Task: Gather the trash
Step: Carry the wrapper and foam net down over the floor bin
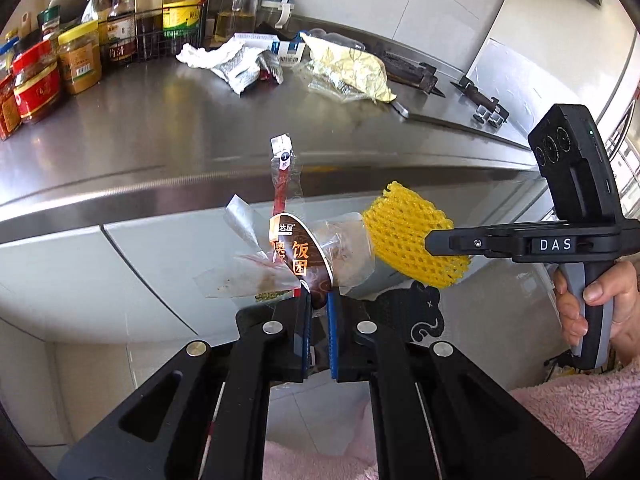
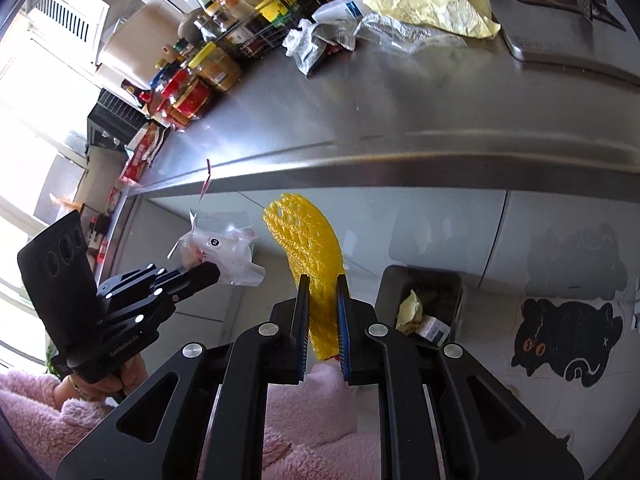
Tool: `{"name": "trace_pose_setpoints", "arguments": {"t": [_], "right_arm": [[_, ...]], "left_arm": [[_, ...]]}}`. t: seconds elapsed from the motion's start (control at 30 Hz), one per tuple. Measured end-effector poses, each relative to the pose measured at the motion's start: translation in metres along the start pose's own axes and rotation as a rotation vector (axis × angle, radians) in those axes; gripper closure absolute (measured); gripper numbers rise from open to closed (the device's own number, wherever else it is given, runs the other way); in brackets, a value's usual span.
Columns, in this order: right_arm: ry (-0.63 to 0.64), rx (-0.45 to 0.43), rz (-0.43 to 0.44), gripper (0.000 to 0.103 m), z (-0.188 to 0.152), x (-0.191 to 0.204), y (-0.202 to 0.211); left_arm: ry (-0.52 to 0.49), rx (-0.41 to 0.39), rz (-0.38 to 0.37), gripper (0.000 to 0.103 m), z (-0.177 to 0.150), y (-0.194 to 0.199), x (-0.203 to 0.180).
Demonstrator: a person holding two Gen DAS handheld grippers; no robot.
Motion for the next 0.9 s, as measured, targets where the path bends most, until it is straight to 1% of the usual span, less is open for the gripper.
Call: {"name": "trace_pose_setpoints", "arguments": {"t": [0.07, 0.23, 0.37, 0.5, 0.6, 0.7, 0.8, 0.9], "right_arm": [[-0.024, 0.031, -0.031, 0.089, -0.011, -0.013, -0.014], [-0.137, 0.103, -0.082, 0.089, -0.034, -0.053, -0.056], [-0.188, 0.135, -0.133, 0.089, -0.048, -0.081, -0.085], [-0.249, 0.141, -0.169, 0.089, -0.06, -0.112, -0.117], [-0.335, 0.127, -0.161, 0.089, -0.07, -0.135, -0.138], [-0.431, 0.126, -0.137, 0.089, -0.078, -0.154, -0.158], [-0.476, 0.142, -0.149, 0.089, -0.085, -0.169, -0.178], [-0.484, 0.155, -0.169, 0.089, -0.087, -0.179, -0.196]], "left_arm": [[0.012, 0.037, -0.001, 0.098, -0.01, -0.012, 0.003], [0.055, 0.151, -0.009, 0.098, -0.041, -0.054, 0.012], [0.113, 0.228, -0.017, 0.098, -0.064, -0.093, 0.023], [0.161, 0.302, -0.038, 0.098, -0.087, -0.138, 0.03], [0.176, 0.346, -0.033, 0.098, -0.102, -0.169, 0.032], [0.188, 0.383, -0.031, 0.098, -0.116, -0.195, 0.034], [0.193, 0.417, -0.03, 0.098, -0.127, -0.219, 0.034], [0.185, 0.454, -0.022, 0.098, -0.141, -0.24, 0.034]]}}
Point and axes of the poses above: each gripper's, at about its wrist camera, not at the fingertips, and y roughly against the way its jaws point, x to its left, z to its top, the point moved 4 cm from there along -y, roughly the way its jaws point, and after that the axes turned 7 degrees about z, right-handed, at the moved point
